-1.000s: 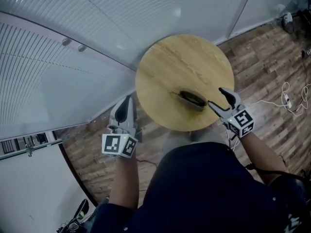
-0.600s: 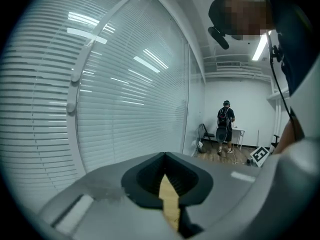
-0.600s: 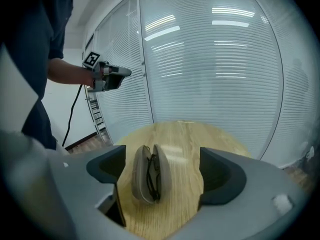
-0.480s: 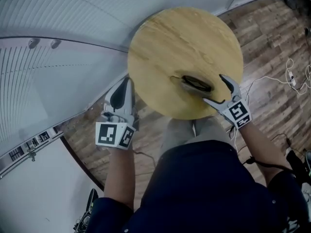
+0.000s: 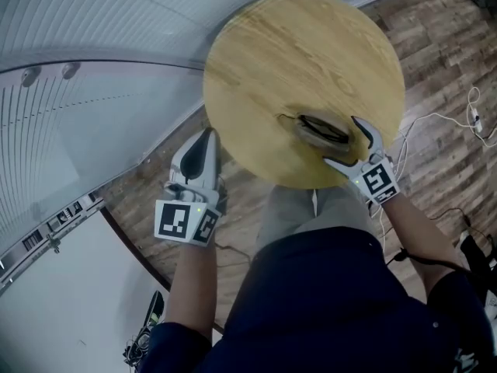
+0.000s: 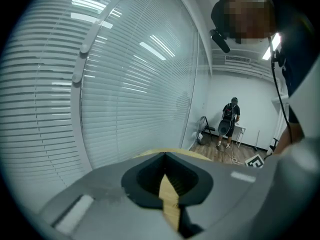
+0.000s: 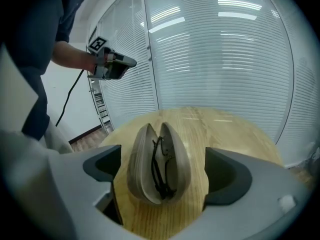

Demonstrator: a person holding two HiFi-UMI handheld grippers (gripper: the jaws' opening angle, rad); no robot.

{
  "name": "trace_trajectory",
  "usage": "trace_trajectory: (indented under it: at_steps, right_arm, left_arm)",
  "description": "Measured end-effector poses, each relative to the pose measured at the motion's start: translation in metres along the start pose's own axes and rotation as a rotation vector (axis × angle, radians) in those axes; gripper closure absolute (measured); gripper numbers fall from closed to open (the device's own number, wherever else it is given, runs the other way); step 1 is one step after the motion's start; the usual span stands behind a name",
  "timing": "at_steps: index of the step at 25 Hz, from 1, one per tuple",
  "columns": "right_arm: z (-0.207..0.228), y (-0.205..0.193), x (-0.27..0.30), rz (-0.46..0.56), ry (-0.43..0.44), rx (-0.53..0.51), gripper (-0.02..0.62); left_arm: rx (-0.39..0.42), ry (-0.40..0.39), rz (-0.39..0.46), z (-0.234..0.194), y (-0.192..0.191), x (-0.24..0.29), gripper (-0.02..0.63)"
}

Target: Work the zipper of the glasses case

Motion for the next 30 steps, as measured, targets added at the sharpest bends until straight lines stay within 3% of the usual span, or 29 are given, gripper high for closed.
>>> trace_trajectory:
  at_steps: [5,9,15,19,20,23,24,30]
  right_arm:
    - [0.01,-0.018,0.02,-0.005,-0.006,0.009,0.08]
    - [0.013,-0.025,0.028,-0.015,-0.016,-0.043,0.081]
    - [0.012,-0.039,0.037,-0.083,0.013,-0.104,0.081]
    - [0.01,-0.041,0.044,-0.1,0.037,-0.089,0.087]
    - [0.012,-0.038,0.044,-0.092,0.035,-0.082,0.1]
    - [0.017,-0.029,0.041,-0.085,0.024,-0.065,0.262]
    - [0.018,-0.03,0.04,-0.094,0.031,-0.056,0.28]
    - [0.021,-0.034,0.05,-0.158,0.098,-0.007,0.274]
  left_arm:
    - [-0.013,0.009,-0.025,-0.008,-0.004,0.018,0.602]
    - [-0.024,0.021,-0.036,-0.009,-0.007,0.022,0.603]
    - [-0.038,0.037,-0.027,-0.009,-0.003,0.02,0.603]
    - [-0.045,0.053,-0.016,-0.013,-0.002,0.016,0.603]
    - [-0.048,0.056,-0.013,-0.013,-0.003,0.016,0.603]
    - [-0.056,0.059,-0.008,-0.013,-0.003,0.015,0.603]
    - [-0.058,0.06,-0.007,-0.012,-0.003,0.013,0.603]
    - [-0.053,0.079,0.013,-0.015,0.006,0.006,0.603]
Point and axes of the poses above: the fingertips, and each gripper's own axes: x forward along the fingers, z to its right, y out of its top, the point moved 1 cm from there along -x, backward along the fingers, and after that the axes turned 8 degrees about -y, right-handed, at the moved point
